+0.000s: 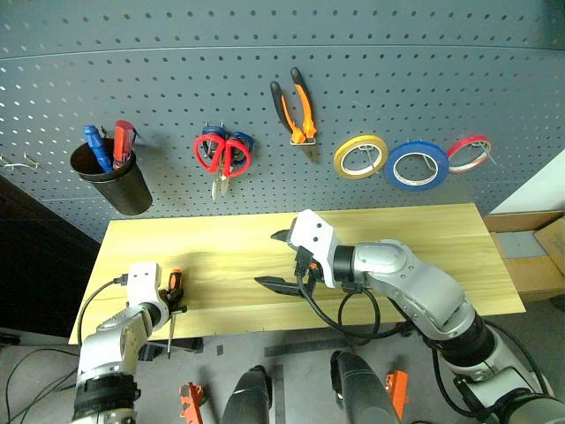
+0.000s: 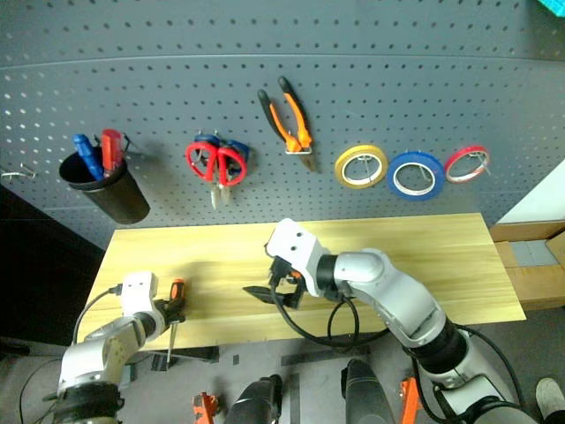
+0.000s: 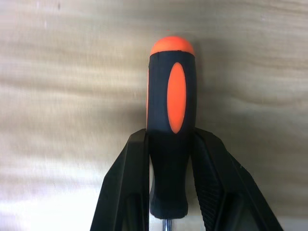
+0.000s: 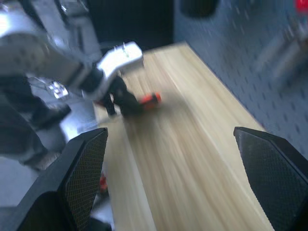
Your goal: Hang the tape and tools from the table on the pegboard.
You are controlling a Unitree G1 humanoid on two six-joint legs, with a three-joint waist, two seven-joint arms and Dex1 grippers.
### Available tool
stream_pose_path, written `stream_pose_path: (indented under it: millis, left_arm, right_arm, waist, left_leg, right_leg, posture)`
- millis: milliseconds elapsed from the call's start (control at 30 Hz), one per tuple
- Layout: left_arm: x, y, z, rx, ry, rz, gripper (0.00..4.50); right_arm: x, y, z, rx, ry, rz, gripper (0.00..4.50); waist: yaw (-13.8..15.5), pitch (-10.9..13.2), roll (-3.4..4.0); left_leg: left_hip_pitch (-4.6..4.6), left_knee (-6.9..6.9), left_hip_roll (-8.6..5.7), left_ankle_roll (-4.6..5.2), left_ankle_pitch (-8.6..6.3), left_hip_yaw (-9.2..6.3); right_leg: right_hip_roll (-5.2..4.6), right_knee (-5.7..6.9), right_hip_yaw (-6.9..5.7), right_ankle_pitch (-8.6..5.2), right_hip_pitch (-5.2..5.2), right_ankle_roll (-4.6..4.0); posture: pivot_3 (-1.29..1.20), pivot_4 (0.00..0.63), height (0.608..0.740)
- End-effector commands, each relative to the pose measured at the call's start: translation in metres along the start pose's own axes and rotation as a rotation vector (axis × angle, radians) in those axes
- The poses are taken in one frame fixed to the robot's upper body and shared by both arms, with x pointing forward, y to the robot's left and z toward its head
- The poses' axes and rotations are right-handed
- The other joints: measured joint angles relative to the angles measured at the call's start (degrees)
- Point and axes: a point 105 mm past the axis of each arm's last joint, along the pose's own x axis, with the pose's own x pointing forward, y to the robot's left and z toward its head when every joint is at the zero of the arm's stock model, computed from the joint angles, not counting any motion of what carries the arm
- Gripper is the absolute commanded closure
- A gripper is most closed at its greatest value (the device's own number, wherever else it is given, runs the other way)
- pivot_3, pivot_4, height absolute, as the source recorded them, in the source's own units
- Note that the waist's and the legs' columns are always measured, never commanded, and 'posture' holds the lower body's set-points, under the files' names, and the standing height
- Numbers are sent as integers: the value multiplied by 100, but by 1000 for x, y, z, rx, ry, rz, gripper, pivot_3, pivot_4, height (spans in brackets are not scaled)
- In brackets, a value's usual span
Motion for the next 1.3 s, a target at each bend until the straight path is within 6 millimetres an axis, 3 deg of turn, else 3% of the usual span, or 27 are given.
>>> stream_pose_path:
  millis: [33,133,433,567,700,1000,1167,1267,1300]
  left_arm:
    - [-34,-20,56,54,-326,-15,3591]
    - [-70,-31,102,119,-613,42,3592]
    - [-147,-32,216,244,-1120,213,3592]
    - [-165,-23,253,235,-1239,245,3592]
    - [-162,-14,287,215,-1294,228,3592]
    - [-140,-22,313,218,-1338,174,3592]
    - [-108,-24,301,187,-1285,149,3592]
    - [-100,-23,290,194,-1260,170,3592]
    - [-99,-21,287,184,-1254,176,3242]
  right_arm:
    - [-1,-4,17,-58,-67,11,0]
    - [-3,-12,24,-61,-98,-9,0]
    - [-2,-33,39,-78,-151,-58,0]
    - [0,-38,45,-80,-170,-72,0]
    - [3,-44,49,-80,-187,-100,0]
    - [7,-47,58,-74,-217,-133,0]
    - [6,-47,61,-74,-226,-130,0]
    - [6,-46,62,-70,-231,-133,0]
    - [5,-46,62,-68,-232,-134,0]
  waist:
    - [29,-32,-27]
    - [76,-51,-53]
    - [169,-236,-65]
    - [172,-266,-66]
    - [175,-315,-62]
    - [129,-329,-63]
    - [84,-332,-60]
    - [30,-332,-60]
    - [16,-332,-60]
  left_leg:
    - [-20,4,-2,-22,10,-1]
    - [-63,17,-3,-54,28,-9]
    - [-53,20,3,-43,34,-4]
    - [-53,31,10,-44,36,-5]
    - [-54,35,15,-47,39,-11]
    - [-59,63,14,-67,50,-10]
    - [-58,72,14,-67,50,-9]
    - [-60,79,14,-65,50,-10]
    - [-60,79,14,-65,50,-9]
  right_leg:
    - [-2,0,-1,2,-23,-1]
    - [-4,2,-9,18,-58,-10]
    - [15,7,-4,29,-51,-17]
    - [27,8,0,36,-49,-15]
    - [36,12,-3,42,-49,-22]
    - [38,17,1,59,-46,-16]
    - [38,24,2,61,-46,-16]
    - [38,25,3,67,-45,-16]
    - [38,25,4,69,-46,-15]
  posture:
    - [-135,176,740]
    - [-110,154,740]
    - [-62,132,740]
    - [-56,128,740]
    - [-63,125,740]
    - [-93,134,740]
    - [-111,137,740]
    - [-120,138,740]
    - [-119,138,740]
